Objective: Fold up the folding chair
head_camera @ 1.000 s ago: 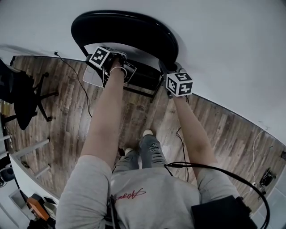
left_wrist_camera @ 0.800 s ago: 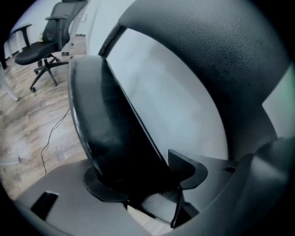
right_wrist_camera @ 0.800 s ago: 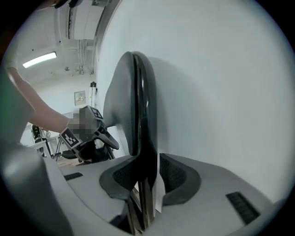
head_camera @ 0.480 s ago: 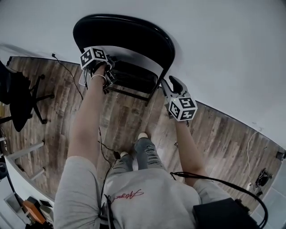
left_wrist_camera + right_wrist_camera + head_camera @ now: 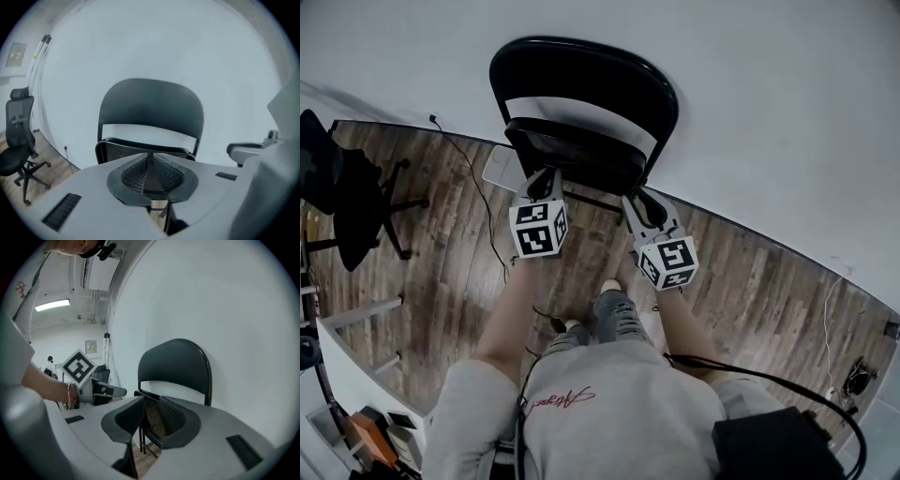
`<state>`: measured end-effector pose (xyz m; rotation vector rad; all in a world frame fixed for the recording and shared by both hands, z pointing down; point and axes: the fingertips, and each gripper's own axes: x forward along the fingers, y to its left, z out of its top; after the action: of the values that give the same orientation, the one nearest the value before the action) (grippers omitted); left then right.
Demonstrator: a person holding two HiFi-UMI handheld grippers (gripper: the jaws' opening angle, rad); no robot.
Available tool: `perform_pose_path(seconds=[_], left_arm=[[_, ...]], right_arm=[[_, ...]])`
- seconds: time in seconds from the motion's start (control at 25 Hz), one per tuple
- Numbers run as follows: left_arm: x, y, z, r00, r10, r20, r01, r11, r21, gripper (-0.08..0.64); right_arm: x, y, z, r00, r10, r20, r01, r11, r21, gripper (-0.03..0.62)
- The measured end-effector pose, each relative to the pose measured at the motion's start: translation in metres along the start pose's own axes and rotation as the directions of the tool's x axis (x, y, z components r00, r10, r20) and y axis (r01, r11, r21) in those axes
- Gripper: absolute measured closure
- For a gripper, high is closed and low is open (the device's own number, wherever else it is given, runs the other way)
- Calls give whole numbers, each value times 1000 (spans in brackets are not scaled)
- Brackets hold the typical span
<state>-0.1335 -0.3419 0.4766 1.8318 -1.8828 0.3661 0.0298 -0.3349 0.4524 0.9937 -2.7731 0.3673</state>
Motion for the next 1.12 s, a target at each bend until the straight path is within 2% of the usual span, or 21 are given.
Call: perform_pose_path(seconds=[0.08, 0.16, 0.32, 0.44, 0.56, 0.72, 0.92, 1.12], left_arm=[[-37, -21, 7, 995, -40, 97, 38, 999, 24, 508], [-73, -40, 15, 981, -95, 170, 89, 995, 42, 508], [-138, -60, 26, 948, -187, 259, 161, 980, 119, 520], [-179, -60, 28, 924, -221, 313, 179, 971, 159, 541], [-219, -54, 18, 911, -246, 332, 203, 966, 157, 543], [-267, -47, -6, 898, -293, 328, 269, 956, 118, 543], [-313, -45, -33, 876, -354, 326, 343, 935, 94, 543], [-347, -54, -41, 846, -411, 339, 404, 910, 96, 543]], right_arm=[[-6, 26, 19, 999, 24, 41, -23, 1000, -9, 523], [-13, 54, 39, 995, 52, 81, -49, 998, -39, 543], [-39, 110, 68, 988, 79, 135, -66, 993, -98, 563], [-64, 152, 77, 983, 96, 157, -74, 987, -140, 574], [-84, 193, 70, 981, 119, 151, -97, 985, -145, 575], [-109, 236, 59, 981, 99, 166, -75, 987, -144, 575], [-134, 277, 48, 985, 86, 150, -57, 981, -185, 575], [-158, 296, 49, 984, 75, 163, -42, 979, -201, 575]])
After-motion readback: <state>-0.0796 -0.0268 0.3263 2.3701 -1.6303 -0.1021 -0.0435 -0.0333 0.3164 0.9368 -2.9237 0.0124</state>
